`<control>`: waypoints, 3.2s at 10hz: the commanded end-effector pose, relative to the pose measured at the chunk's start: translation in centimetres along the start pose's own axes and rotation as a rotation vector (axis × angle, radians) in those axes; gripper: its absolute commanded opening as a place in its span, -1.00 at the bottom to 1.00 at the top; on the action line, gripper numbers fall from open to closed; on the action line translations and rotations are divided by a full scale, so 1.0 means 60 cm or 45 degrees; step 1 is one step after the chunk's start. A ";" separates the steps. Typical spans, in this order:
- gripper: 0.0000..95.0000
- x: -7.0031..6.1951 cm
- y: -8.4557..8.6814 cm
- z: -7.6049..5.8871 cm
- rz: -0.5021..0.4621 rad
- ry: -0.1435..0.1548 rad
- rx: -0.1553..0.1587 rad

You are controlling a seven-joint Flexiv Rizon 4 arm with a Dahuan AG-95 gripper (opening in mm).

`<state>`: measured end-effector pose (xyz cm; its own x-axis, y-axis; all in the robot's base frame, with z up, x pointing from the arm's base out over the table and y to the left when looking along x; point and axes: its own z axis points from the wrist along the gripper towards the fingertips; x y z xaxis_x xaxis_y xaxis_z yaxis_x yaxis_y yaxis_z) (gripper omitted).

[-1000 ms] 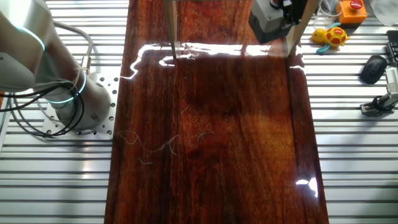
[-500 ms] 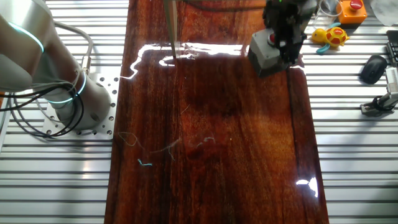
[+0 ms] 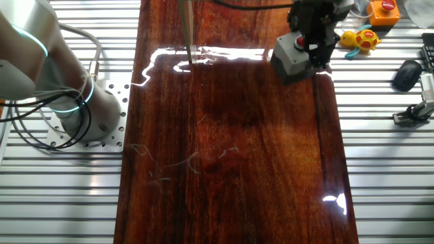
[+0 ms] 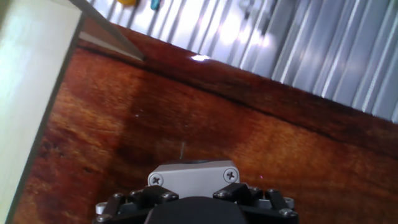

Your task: Take the object down from the shelf

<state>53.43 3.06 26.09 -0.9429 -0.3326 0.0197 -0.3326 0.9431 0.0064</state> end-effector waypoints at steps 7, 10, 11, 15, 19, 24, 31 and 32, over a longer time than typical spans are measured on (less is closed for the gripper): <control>-1.00 -0.001 -0.030 0.124 -0.011 -0.088 -0.001; -1.00 -0.001 -0.030 0.124 -0.007 -0.067 0.008; -1.00 0.000 -0.032 0.127 -0.002 -0.072 -0.001; -1.00 0.011 -0.079 0.194 -0.021 -0.118 -0.032; -1.00 0.015 -0.087 0.208 0.001 -0.121 -0.030; -1.00 0.015 -0.093 0.218 0.147 -0.094 -0.016; -1.00 0.011 -0.114 0.284 0.240 -0.144 -0.018; -1.00 0.011 -0.114 0.284 0.264 -0.147 -0.020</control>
<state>54.68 -3.52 9.18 -0.9872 -0.1343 -0.0860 -0.1378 0.9898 0.0353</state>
